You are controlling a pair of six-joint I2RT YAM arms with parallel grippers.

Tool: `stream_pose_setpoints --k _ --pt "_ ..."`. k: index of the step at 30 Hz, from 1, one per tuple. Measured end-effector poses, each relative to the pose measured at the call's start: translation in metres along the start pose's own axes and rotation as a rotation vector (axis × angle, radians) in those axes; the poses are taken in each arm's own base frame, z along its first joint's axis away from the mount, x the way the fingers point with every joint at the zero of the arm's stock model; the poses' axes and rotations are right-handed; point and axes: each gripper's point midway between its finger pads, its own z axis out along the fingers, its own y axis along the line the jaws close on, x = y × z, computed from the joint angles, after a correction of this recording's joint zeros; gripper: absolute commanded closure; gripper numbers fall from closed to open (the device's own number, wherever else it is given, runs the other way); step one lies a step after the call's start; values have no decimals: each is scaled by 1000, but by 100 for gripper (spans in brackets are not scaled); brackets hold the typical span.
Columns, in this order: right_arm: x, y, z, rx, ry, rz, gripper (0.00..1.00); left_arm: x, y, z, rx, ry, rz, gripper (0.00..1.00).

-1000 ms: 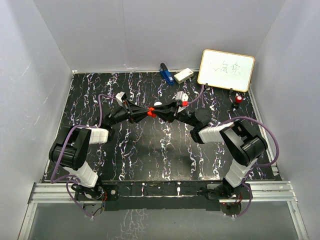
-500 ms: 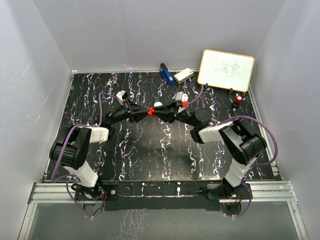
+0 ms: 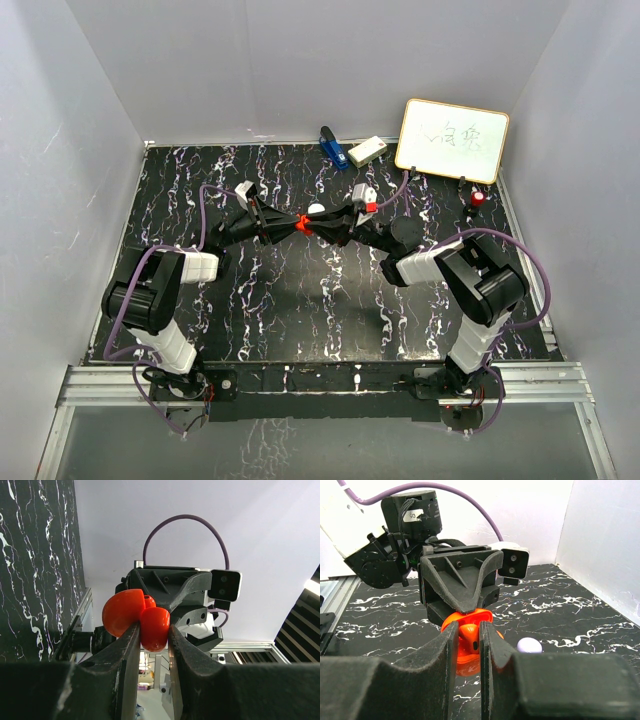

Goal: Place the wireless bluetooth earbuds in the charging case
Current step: Place the earbud in the charging case.

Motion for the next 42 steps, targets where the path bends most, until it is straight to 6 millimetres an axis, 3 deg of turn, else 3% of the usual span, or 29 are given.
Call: stream_pose_setpoints --k 15,42 --pt "0 0 0 5 -3 25 71 0 0 0 0 2 0 100" --pt "-2 -8 -3 38 -8 43 58 1 -2 0 6 5 9 100"
